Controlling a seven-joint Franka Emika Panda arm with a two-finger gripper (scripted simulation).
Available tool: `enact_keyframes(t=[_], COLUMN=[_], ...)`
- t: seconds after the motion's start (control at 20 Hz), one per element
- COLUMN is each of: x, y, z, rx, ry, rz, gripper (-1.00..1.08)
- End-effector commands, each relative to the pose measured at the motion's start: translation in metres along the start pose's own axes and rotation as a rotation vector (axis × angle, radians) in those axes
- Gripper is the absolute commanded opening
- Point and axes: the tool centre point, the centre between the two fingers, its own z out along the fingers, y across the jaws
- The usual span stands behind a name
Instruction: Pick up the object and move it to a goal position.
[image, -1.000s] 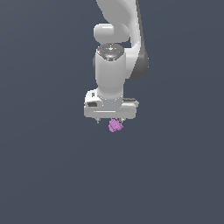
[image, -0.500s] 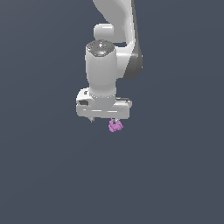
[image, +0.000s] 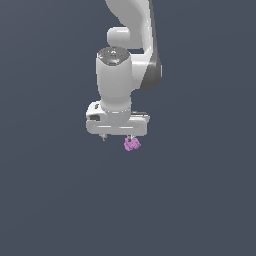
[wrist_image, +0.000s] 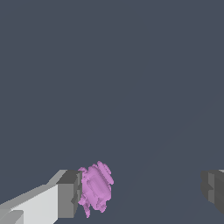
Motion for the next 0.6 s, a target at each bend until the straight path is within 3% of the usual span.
enact_keyframes(t=[0.0, 0.55], x=[-0.003, -0.037], y=[-0.002, -0.026], z=[0.005, 0.047], rx=[0.001, 0.015], ry=[-0.005, -0.045], rz=[-0.025, -0.276], gripper=[1.00, 1.00])
